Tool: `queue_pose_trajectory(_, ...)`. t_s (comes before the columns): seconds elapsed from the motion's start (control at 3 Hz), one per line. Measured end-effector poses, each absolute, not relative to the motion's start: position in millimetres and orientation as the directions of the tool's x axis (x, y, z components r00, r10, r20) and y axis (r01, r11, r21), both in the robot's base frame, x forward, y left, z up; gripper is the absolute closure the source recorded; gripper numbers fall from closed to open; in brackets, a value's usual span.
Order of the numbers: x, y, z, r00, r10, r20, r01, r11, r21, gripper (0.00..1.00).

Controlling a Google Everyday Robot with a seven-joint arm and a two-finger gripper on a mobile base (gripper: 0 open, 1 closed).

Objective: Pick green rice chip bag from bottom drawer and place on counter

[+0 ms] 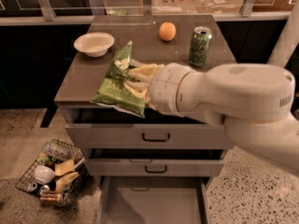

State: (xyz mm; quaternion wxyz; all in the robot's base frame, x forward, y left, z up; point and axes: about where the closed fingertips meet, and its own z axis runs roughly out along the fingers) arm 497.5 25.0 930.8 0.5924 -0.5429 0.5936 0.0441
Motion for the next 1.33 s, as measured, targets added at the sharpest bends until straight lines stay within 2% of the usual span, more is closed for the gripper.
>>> queue_pose_trajectory(0.67,593,34,1011,0.325,-0.516,-0.792,-0.716,0.412,-0.563,1.0)
queue_pose_trajectory(1.0,637,32,1021,0.365,-0.568,-0.738,-0.718,0.333,-0.611,1.0)
queue_pose_trajectory(1.33,647,19,1032,0.419,-0.626,-0.657,-0.668,0.278,-0.691,0.83)
